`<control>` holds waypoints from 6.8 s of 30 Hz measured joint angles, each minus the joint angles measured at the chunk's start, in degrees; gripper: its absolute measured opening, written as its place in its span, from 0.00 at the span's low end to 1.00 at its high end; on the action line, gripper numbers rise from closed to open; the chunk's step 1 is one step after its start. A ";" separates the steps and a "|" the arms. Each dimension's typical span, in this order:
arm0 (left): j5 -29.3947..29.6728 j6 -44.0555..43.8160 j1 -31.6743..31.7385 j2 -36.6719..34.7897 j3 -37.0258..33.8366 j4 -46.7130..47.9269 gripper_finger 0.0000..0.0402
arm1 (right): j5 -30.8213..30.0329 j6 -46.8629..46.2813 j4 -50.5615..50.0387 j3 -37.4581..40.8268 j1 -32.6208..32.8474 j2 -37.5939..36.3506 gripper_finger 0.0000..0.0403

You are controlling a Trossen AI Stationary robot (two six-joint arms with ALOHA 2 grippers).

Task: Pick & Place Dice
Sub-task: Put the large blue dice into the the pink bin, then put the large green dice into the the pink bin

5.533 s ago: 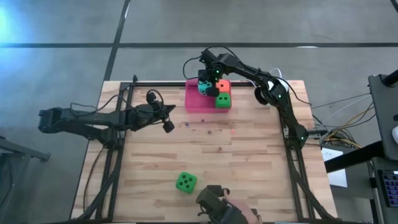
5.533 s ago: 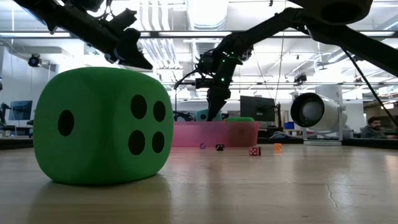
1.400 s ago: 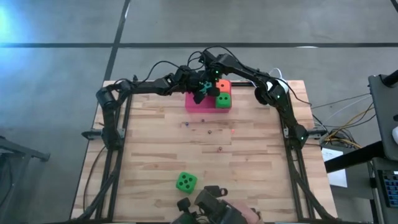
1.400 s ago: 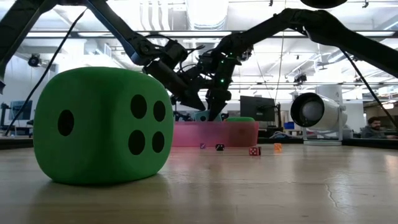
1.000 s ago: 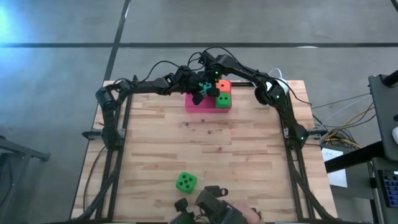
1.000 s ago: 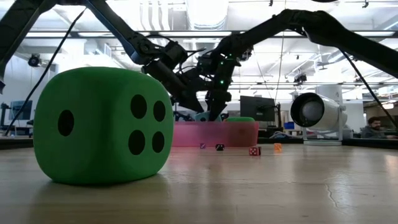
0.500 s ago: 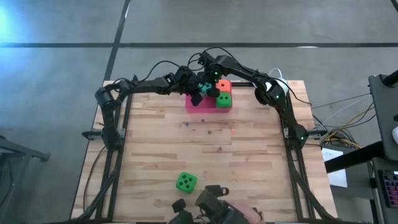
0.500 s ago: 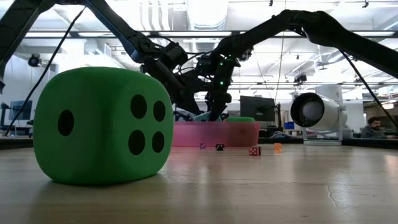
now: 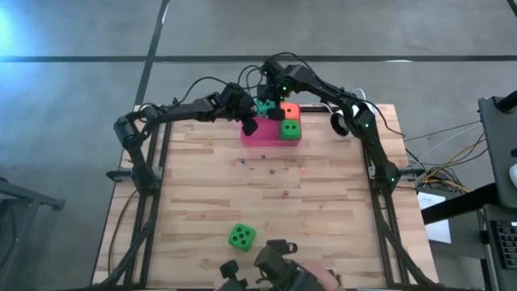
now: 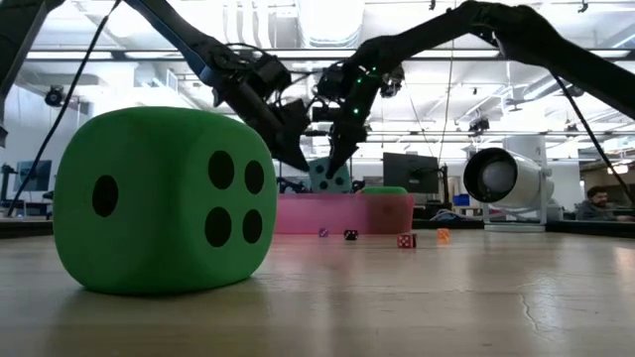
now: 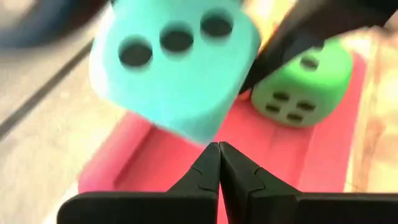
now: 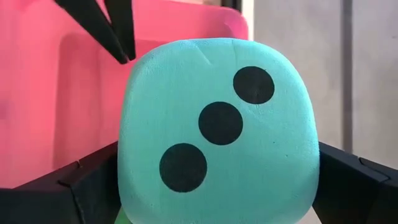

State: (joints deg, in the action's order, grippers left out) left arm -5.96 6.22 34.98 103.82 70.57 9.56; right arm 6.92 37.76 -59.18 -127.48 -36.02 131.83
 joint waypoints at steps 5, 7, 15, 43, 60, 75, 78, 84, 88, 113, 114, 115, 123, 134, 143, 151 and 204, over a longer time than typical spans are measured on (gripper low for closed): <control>0.15 0.89 -0.07 -0.03 -0.02 0.71 0.02 | -0.04 0.04 -0.33 -0.59 0.06 0.31 0.99; 1.19 1.03 -0.11 -0.03 0.00 0.34 0.02 | -0.04 0.07 -0.24 -0.92 0.02 0.28 0.99; 2.14 1.92 -0.11 -0.10 -0.53 -5.83 0.02 | -0.09 0.11 -0.27 -0.98 -0.17 0.33 0.99; 1.88 -1.61 -0.02 -2.42 -9.21 -16.66 0.02 | 4.08 0.81 -0.26 -0.81 -0.29 -0.35 0.99; 1.22 -0.26 -0.15 -1.19 -9.12 -22.92 0.02 | 4.20 0.81 -0.39 -0.77 -0.23 -0.35 0.99; 0.85 -0.44 -0.15 0.57 -9.14 -21.49 0.02 | 4.11 0.79 -0.26 -0.77 -0.25 -0.42 0.99; 0.87 -0.18 -0.15 -0.68 -9.13 -20.16 0.02 | 4.09 0.79 -0.36 -0.77 -0.26 -0.47 0.99; 1.24 1.43 -0.15 -4.92 -9.14 -15.07 0.02 | 4.07 1.20 -0.70 -0.77 -0.36 -1.36 0.99; 1.44 2.30 -0.13 -8.44 -9.14 -10.72 0.02 | 4.19 -0.25 -0.85 -0.79 -0.40 -2.44 0.99; 3.20 0.81 -0.22 -41.34 -29.07 -14.43 0.02 | 8.17 0.13 -4.76 7.86 -0.47 -2.22 0.99; 3.20 0.80 -0.22 -42.00 -29.26 -14.33 0.02 | 8.15 0.13 -4.71 7.91 -0.47 -2.13 0.99; 3.21 0.81 -0.22 -42.49 -29.46 -14.23 0.02 | 8.17 0.13 -4.62 7.91 -0.44 -2.10 0.99; 3.19 0.63 -0.22 -43.27 -29.64 -13.37 0.02 | 8.11 0.55 -4.58 6.92 -0.56 -4.35 0.99; 3.19 0.85 -0.22 -43.25 -29.66 -10.79 0.02 | 8.09 -0.81 -5.03 9.73 2.57 -14.89 0.99; 2.95 1.46 -0.22 -43.25 -29.66 -9.49 0.02 | 8.07 -0.70 -0.79 24.93 8.64 -24.54 0.99; 2.91 1.46 -0.39 -43.36 -29.66 -9.46 0.02 | 7.98 -3.22 8.37 40.32 13.61 -35.00 0.99; 6.01 9.40 -32.31 -40.21 -21.34 11.71 0.02 | 8.09 -9.05 37.57 74.44 19.18 -58.58 0.99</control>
State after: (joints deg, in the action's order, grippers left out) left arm 0.05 15.62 2.68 63.61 49.23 21.28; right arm 15.00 28.71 -21.61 -53.04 -16.84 73.25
